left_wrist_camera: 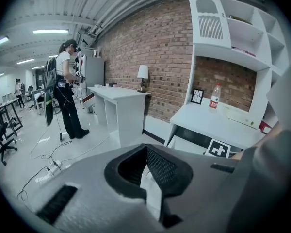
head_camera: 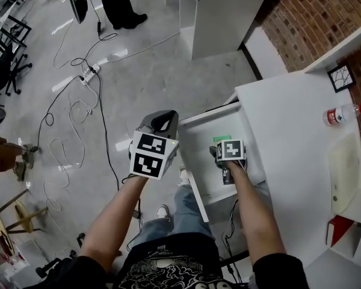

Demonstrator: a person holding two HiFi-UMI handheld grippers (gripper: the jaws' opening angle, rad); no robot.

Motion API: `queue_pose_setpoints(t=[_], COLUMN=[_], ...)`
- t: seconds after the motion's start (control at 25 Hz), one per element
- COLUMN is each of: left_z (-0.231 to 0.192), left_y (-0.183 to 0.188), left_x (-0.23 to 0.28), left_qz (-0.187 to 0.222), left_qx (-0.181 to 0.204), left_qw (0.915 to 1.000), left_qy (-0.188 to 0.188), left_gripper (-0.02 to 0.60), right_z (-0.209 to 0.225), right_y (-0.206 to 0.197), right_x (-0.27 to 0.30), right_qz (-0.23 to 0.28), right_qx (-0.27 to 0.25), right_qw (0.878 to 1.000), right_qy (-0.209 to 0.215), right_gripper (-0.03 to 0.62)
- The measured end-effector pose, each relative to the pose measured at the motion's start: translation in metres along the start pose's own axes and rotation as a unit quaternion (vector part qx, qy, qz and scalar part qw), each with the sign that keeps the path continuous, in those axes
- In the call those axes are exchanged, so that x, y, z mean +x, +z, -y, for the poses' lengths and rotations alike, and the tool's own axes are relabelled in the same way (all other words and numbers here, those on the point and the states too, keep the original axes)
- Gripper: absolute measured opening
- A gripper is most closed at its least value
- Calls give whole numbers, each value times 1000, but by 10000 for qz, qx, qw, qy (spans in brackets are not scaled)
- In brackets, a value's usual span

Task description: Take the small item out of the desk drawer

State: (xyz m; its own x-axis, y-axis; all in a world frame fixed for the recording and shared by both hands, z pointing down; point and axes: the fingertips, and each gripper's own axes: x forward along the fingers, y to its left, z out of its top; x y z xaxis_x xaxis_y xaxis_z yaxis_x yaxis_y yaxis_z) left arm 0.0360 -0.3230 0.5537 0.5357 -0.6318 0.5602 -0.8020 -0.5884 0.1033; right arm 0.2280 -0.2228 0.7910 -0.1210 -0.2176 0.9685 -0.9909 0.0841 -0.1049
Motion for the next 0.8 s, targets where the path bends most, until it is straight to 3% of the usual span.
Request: queue_pose_setpoints(t=[0.2,0.4,0.8], left_z=[0,-5,-5], left_y=[-3,-2,1], left_x=[5,10,17], left_qz=[-112,-169,-193], left_qx=[48,52,-17], left_qw=[9999,9998,9997], left_qy=[28,96,113], left_gripper=[5,5,5], right_z=[5,12,8], right_y=[-6,-1,-3], right_x=[9,11,6], right_qz=[-226,-336,-429], right_qx=[236,100,277], right_qw=[9994,9987,9985], right_qy=[-86,-368,-216], right_gripper=[422,356,347])
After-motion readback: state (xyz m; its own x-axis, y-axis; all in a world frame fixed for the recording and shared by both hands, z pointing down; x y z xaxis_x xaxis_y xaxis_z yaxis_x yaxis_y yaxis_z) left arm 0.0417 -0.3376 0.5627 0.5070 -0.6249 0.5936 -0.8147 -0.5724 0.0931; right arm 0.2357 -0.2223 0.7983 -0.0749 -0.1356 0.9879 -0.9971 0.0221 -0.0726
